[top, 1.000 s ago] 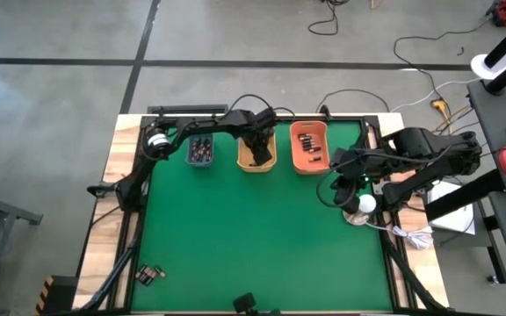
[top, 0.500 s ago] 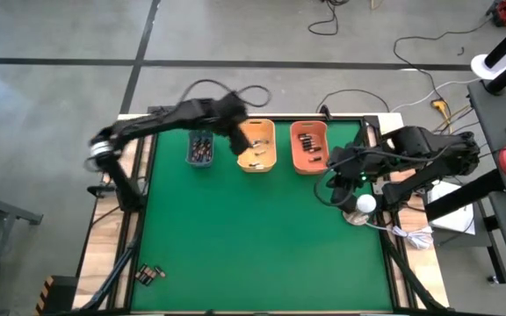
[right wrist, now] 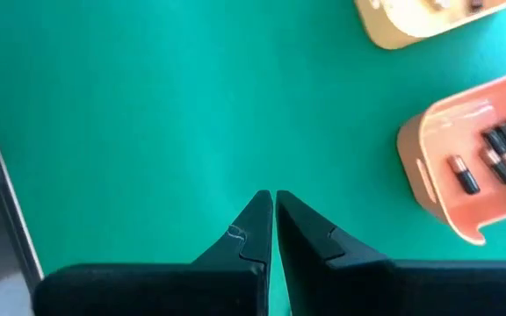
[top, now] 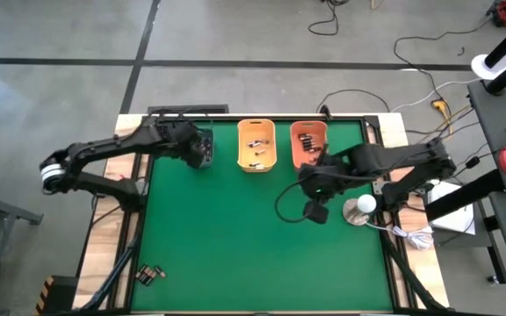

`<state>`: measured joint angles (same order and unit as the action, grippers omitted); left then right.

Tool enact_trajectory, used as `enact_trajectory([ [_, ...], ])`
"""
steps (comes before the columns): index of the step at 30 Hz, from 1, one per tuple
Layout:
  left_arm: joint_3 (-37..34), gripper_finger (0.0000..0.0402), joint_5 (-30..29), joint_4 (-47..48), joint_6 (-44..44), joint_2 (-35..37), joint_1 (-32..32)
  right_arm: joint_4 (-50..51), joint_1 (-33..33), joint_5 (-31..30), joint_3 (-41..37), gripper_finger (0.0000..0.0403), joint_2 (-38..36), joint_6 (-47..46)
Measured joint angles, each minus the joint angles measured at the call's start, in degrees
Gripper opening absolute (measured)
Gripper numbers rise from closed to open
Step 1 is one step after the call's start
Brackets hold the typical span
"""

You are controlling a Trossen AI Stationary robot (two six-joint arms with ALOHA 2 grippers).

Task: Sort batteries
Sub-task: Put the silver battery into the yellow bin

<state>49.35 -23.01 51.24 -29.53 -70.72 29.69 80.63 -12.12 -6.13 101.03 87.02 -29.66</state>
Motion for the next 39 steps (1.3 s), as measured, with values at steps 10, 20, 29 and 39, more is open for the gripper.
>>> enact_trajectory([
  [10,-7.2,0.001,0.0,-10.1,-2.1,-4.2,12.8,0.0,0.0,0.6,3.8,0.0013,6.4,1.2],
  [20,-6.1,0.0002,2.7,-17.9,-1.5,-13.0,15.6,-0.1,0.0,0.6,6.8,0.0013,7.0,1.0],
  [29,-2.0,0.0,3.0,-21.9,-0.9,-18.1,15.3,0.0,0.0,0.6,8.8,0.0013,6.8,-2.2],
  [39,0.9,0.0,12.3,-26.6,5.6,-17.3,14.6,-0.2,0.2,0.5,9.0,0.0013,6.8,-0.6],
])
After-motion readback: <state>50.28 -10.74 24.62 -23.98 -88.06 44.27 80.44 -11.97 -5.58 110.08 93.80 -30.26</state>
